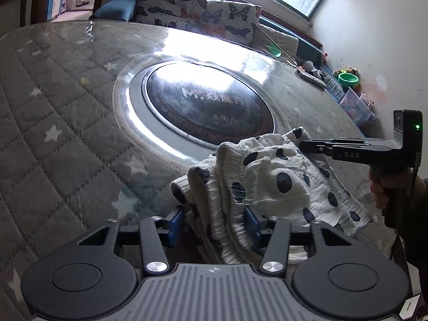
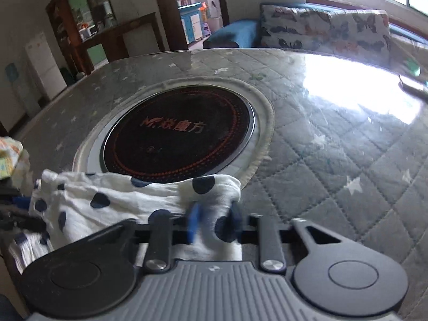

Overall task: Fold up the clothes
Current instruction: 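Carry the held end over the pants with the left gripper while the right gripper opens, then lower the held end onto the pants and open the left gripper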

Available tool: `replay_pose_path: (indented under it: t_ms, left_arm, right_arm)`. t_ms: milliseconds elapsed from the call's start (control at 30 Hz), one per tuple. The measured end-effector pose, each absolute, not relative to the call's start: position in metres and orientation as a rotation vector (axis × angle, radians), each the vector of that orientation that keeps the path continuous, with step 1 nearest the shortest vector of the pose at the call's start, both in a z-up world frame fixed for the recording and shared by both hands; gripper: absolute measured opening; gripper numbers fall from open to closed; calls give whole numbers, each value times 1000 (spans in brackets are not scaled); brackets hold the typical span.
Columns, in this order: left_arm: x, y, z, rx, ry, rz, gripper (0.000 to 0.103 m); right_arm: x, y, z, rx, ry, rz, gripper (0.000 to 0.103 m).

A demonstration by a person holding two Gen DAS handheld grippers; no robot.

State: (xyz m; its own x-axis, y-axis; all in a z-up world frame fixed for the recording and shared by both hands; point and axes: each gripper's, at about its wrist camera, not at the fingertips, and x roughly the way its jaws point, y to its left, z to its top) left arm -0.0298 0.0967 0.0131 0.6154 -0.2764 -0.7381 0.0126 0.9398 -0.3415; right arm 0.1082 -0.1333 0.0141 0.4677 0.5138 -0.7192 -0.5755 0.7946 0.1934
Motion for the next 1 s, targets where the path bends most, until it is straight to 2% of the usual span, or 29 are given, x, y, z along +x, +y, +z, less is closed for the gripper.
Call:
replay_pose_path:
  t_ms: [67,200,300,333,367,433,567,733,1000]
  left_arm:
    - [-20,95,17,-284,882,-164,42]
    - [-3,90,22,-240,874,-169,42]
    - [-3,87,21,-220,873,-179,49]
    - [-5,87,21,-217,871,-178,50]
    - [-8,89,23,-223,864,-181,50]
    - [-16,94,29,-241,842,-187,51]
    - [-30,97,51,-233,768,-181,51]
    - [-33,73,63,-199,698,-269,50]
    - [-17,54,29,-158,794,-279,49]
  right_arm:
    - [106,-134,18,-90,822,636,8]
    - [106,-142,22,-60,779,554,5]
    - [104,-151,22,-33,781,513,6]
    - [103,-153,21,-31,790,508,8]
    - [103,-156,19,-32,804,502,20]
    - [96,-160,20,-45,800,502,30]
    - [72,-164,33,-81,753,555,35]
    - [32,-146,42,-135,741,743,36]
    - [-2,-121,25,-220,751,817,36]
